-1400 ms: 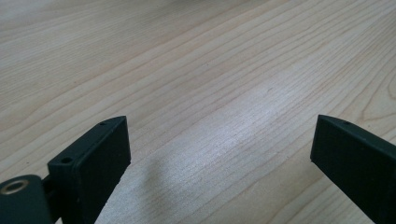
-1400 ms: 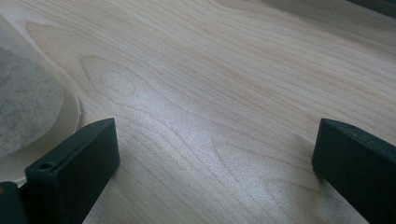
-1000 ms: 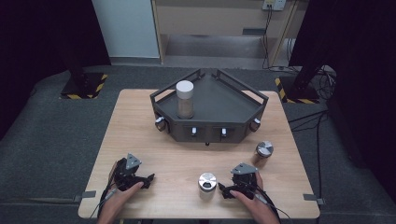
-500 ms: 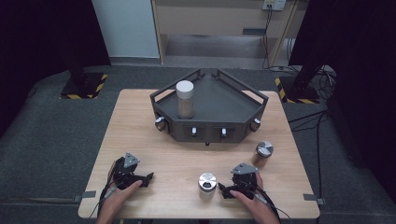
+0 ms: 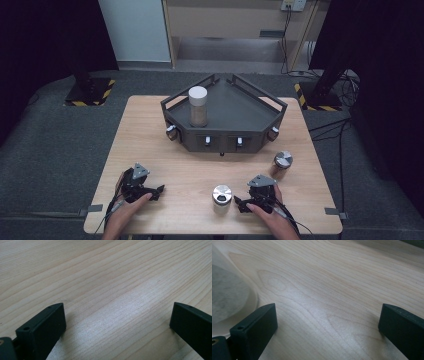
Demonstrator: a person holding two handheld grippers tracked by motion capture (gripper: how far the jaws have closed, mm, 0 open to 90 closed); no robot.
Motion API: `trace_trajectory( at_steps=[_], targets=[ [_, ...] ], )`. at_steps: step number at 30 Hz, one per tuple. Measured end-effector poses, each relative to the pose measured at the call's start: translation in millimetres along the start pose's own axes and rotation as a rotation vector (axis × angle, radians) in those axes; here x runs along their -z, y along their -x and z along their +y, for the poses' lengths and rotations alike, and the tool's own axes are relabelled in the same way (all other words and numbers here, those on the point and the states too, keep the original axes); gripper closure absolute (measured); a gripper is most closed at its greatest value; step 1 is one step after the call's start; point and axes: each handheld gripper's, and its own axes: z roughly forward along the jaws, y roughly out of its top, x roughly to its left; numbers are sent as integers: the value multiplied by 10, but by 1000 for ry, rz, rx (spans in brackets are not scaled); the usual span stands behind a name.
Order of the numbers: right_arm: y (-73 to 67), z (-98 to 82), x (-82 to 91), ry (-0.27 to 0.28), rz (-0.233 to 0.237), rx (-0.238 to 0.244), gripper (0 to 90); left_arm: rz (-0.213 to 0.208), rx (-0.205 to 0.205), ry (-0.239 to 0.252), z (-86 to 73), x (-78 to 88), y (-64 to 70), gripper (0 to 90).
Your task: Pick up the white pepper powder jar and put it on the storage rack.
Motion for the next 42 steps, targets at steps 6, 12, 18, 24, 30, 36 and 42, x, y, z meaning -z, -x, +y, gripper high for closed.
trace_trajectory(
  at_steps=[6, 12, 18, 24, 30, 36, 42],
  targets=[
    [-43, 0, 127, -10, 5, 10, 27, -4, -4, -1, 7, -6, -18, 0],
    [-90, 17, 280, -16, 10, 30, 29, -4, -3, 0, 6, -6, -18, 0],
    [-146, 58, 396, -17, 29, 55, 29, -4, -4, 0, 7, -6, -19, 0],
    [-208, 122, 455, -9, 49, 76, 31, -4, -4, 0, 6, -6, -18, 0],
    [-283, 175, 477, 1, 90, 96, 30, -5, -4, 1, 4, -6, -19, 0],
    [-364, 223, 455, 4, 107, 115, 34, -4, -4, 1, 4, -6, -18, 0],
    [-407, 255, 394, -4, 130, 122, 45, -4, -4, 0, 5, -6, -18, 0]
  ],
)
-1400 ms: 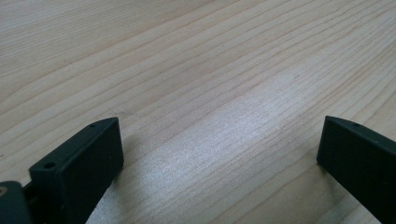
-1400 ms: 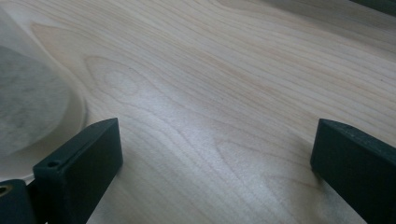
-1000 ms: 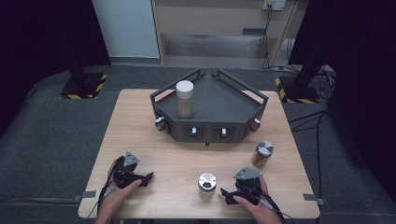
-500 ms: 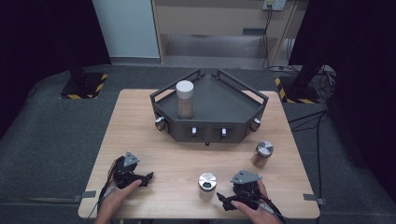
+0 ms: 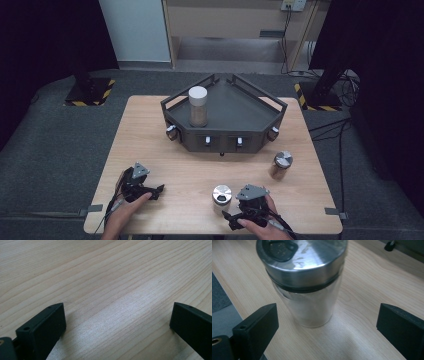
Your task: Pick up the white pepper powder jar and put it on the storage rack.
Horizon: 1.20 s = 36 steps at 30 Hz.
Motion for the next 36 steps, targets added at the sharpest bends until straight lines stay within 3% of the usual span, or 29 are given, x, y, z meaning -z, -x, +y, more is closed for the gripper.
trace_trajectory(
  at_steps=[19, 36],
  targets=[
    [-101, 154, -299, -22, 30, 4, 75, 1, 1, 0, -1, 0, 2, 0],
    [-139, 212, -400, -23, 15, -11, 213, 1, 1, 0, -1, 0, 2, 0]
  ],
)
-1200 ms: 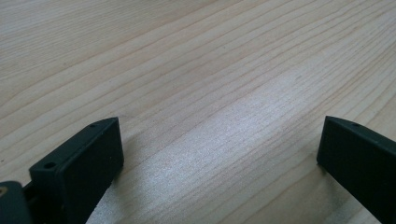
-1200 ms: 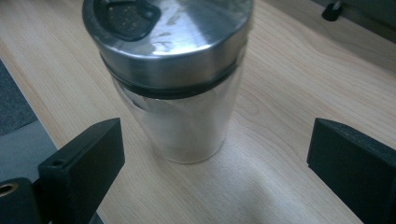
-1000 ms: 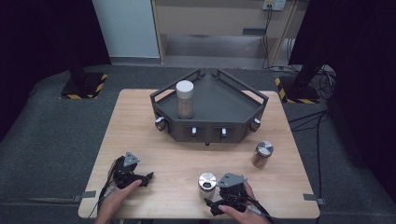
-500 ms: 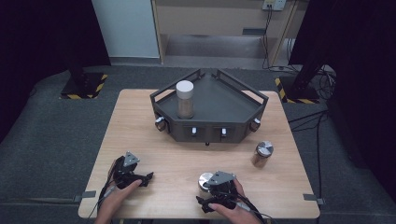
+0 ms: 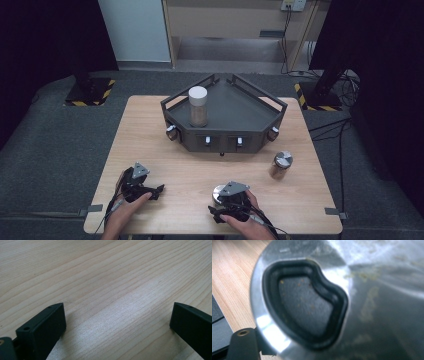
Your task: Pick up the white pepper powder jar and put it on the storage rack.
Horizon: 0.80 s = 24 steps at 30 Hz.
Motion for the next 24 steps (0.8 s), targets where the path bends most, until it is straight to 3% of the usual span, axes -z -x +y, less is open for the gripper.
trace_trajectory(
  at_steps=[14, 24],
  targets=[
    [-26, 5, -11, -2, -18, 12, 299, 0, 0, 0, 0, 0, 1, 0],
    [-54, -5, -14, 2, -29, 20, 307, 1, 0, 0, 0, 0, 1, 0]
  ],
)
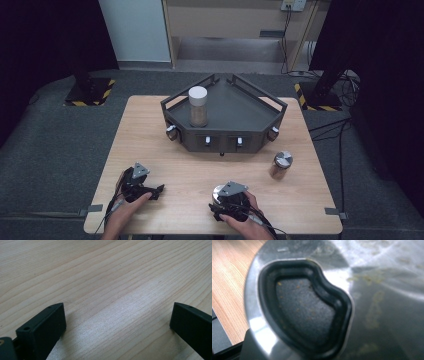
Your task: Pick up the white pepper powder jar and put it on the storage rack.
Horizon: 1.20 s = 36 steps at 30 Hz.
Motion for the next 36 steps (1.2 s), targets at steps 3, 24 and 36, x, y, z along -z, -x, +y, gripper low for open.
trace_trajectory(
  at_steps=[3, 24, 36],
  targets=[
    [-6, -7, 2, 2, -3, 0, 309, 0, 0, 0, 0, 0, 0, 0],
    [25, 98, 140, 13, -9, 19, 312, 0, 0, 0, 0, 0, 0, 0],
    [171, 285, 193, 3, -43, 26, 312, 0, 0, 0, 0, 0, 0, 0]
  ],
)
